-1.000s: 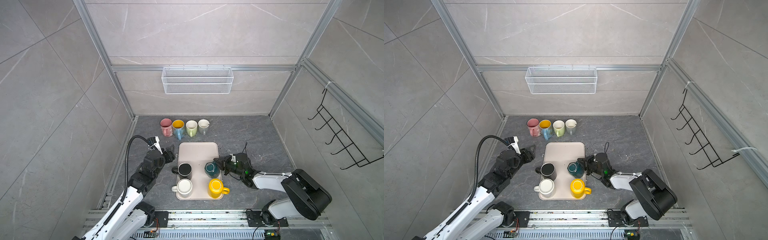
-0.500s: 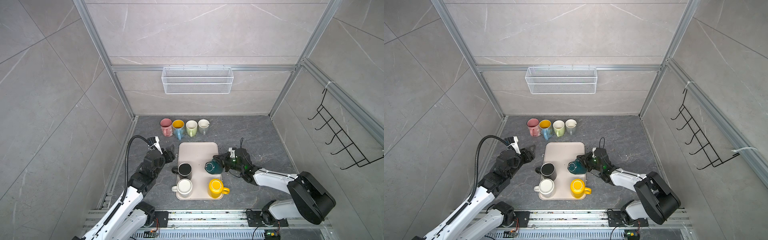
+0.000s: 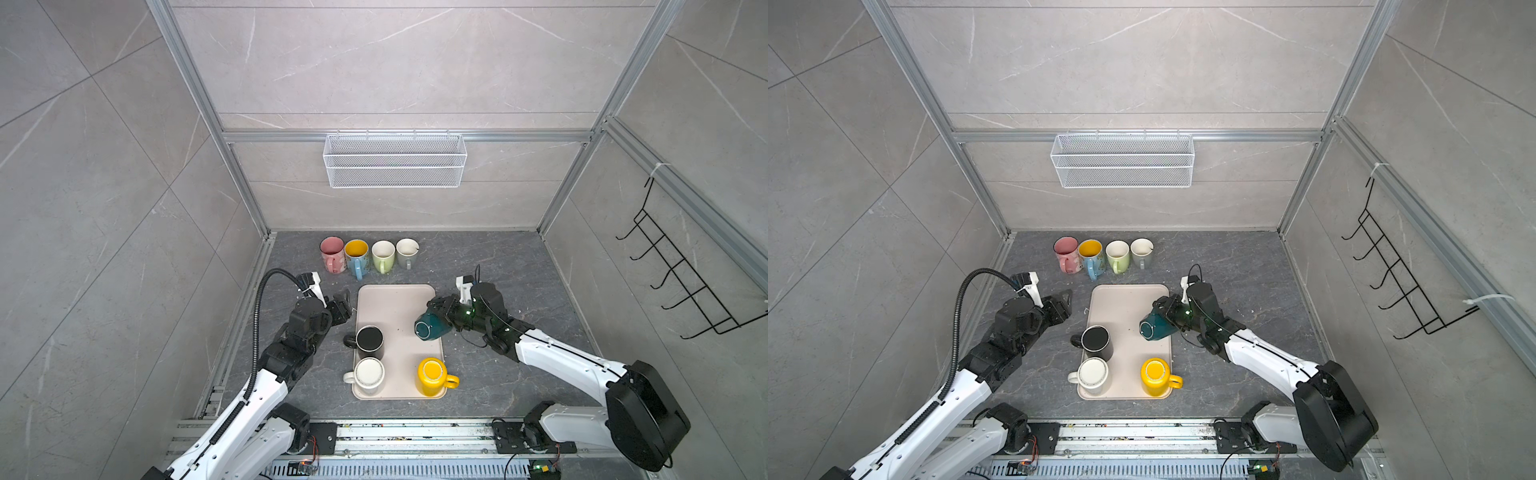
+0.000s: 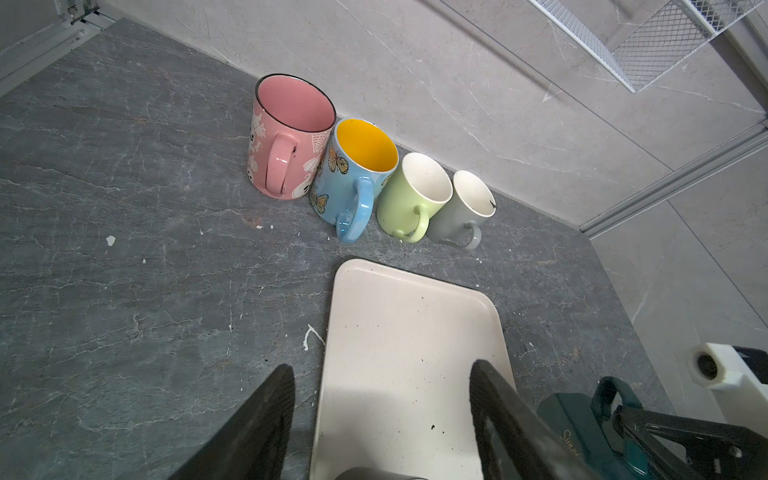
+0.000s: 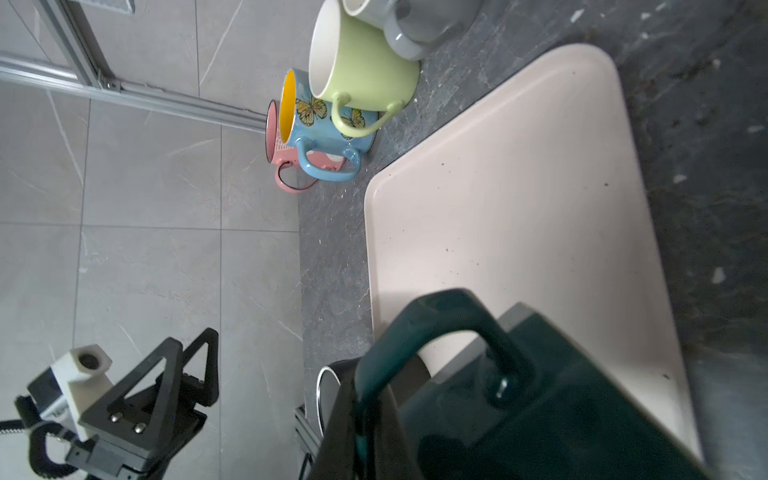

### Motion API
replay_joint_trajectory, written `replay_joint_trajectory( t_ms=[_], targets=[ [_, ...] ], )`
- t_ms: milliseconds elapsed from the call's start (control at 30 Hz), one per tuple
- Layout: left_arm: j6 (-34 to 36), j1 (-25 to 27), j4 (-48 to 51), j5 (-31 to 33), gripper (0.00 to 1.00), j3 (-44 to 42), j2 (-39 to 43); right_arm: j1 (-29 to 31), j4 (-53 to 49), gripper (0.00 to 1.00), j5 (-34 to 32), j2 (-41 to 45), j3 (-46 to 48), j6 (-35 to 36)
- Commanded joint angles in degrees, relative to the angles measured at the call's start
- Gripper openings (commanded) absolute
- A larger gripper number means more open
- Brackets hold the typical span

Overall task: Turn the mug right side up
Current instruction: 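Lift and rotate the dark green mug upright with the right gripper, then carry the dark green mug toward the mug row while the left arm moves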

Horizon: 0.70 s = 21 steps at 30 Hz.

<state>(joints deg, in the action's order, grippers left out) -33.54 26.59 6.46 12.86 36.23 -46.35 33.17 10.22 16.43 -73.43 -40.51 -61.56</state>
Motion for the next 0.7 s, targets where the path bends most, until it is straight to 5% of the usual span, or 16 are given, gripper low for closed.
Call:
replay_joint_trajectory(
  t_ms=[0, 667],
  targets=[
    [3.2, -0.22, -1.92, -1.31, 0.69, 4.03, -0.57, 2.07, -5.18, 0.0, -2.9, 3.55, -6.94, 12.54],
    [14.44, -0.23, -1.27, -21.34, 0.7, 18.29, -11.19, 17.41, -26.48, 0.0, -26.74, 4.15, -23.11, 53.98]
  ],
)
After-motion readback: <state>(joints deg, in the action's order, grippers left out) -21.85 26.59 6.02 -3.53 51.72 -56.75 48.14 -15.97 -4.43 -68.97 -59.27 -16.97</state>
